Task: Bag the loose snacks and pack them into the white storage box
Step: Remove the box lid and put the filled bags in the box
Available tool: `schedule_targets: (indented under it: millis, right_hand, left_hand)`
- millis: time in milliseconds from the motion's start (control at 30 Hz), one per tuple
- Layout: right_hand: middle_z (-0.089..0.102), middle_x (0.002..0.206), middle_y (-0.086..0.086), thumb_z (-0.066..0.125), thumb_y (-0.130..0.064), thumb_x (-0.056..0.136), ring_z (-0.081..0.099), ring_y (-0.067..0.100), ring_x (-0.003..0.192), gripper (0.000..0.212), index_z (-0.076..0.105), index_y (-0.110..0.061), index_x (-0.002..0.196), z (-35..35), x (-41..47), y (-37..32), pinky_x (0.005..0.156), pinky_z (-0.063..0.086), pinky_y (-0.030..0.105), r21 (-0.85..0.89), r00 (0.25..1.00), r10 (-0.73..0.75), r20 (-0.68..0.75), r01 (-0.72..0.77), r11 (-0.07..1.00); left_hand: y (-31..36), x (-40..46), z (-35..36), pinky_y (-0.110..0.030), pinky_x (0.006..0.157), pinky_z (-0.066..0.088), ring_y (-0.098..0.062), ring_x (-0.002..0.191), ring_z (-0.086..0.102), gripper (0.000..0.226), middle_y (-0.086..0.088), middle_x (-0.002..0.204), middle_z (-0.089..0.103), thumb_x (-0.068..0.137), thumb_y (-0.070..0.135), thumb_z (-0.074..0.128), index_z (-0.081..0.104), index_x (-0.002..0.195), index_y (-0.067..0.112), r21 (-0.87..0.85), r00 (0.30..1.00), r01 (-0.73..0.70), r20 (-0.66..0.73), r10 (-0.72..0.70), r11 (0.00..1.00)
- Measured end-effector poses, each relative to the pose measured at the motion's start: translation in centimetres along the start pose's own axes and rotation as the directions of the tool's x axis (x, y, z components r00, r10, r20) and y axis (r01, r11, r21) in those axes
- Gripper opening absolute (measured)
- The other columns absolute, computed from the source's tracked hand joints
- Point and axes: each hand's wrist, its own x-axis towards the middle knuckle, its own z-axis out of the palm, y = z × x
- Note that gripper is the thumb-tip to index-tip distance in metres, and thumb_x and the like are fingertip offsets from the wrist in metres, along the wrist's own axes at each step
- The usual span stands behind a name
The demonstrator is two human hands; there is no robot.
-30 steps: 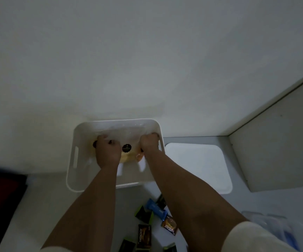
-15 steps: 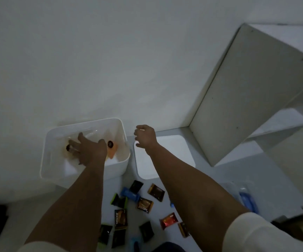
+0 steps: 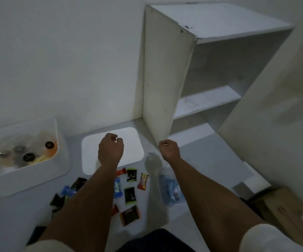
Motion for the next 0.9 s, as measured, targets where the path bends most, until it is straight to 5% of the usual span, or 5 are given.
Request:
schedule_targets:
  millis: [133,367,533,700,900]
  right_hand:
    - [0.073,0.115,0.011,0.062,-0.013,0.091,0.067,0.028,0.108,0.022,0.074,-0.009,0.110,-7.9,0.9,6.9,0.083,0.044,0.020,-0.053,0.995,0.086,-0.045,-0.088,0.995]
    - [0.054,0.141,0.015,0.068,-0.033,0.091,0.055,0.032,0.128,0.067,0.045,0.000,0.144,-12.5,0.6,16.2,0.100,0.044,0.031,-0.296,0.945,0.314,0.091,-0.275,0.915]
    - [0.061,0.130,0.018,0.060,-0.025,0.096,0.061,0.034,0.117,0.043,0.055,0.000,0.131,-11.8,0.8,19.5,0.094,0.047,0.033,-0.226,0.923,0.377,0.078,-0.352,0.908]
    - [0.068,0.117,0.019,0.053,-0.014,0.099,0.064,0.035,0.110,0.025,0.064,0.002,0.114,-13.8,1.8,19.2,0.084,0.043,0.027,-0.218,0.964,0.262,-0.036,-0.263,0.940]
    - [0.073,0.101,0.015,0.065,-0.012,0.092,0.071,0.035,0.093,0.012,0.071,-0.004,0.099,-15.5,4.3,16.6,0.086,0.060,0.051,-0.072,0.979,0.188,0.075,-0.183,0.981]
  left_hand:
    - [0.1,-6.4,8.5,-0.030,0.090,0.043,-0.027,0.111,0.063,0.033,-0.004,0.116,0.069,0.089,0.029,0.063,0.065,0.120,0.017,0.080,0.976,0.021,0.215,-0.038,0.997]
    - [-5.1,-12.6,16.0,-0.034,0.106,0.041,-0.032,0.131,0.053,0.056,-0.016,0.143,0.056,0.093,0.028,0.064,0.051,0.142,0.005,0.311,0.885,0.159,0.377,-0.275,0.937]
    - [-9.1,-13.7,17.5,-0.031,0.093,0.047,-0.033,0.121,0.061,0.040,-0.019,0.129,0.066,0.090,0.018,0.066,0.064,0.125,-0.001,0.367,0.859,0.207,0.375,-0.349,0.907]
    - [-8.1,-14.8,17.2,-0.037,0.092,0.052,-0.038,0.111,0.064,0.037,-0.022,0.122,0.067,0.088,0.009,0.062,0.066,0.125,0.007,0.296,0.861,0.322,0.303,-0.408,0.899]
    - [-8.6,-15.1,16.9,-0.049,0.091,0.058,-0.037,0.104,0.069,0.041,-0.020,0.117,0.070,0.082,0.023,0.062,0.069,0.120,0.008,0.109,0.809,0.472,0.341,-0.479,0.875]
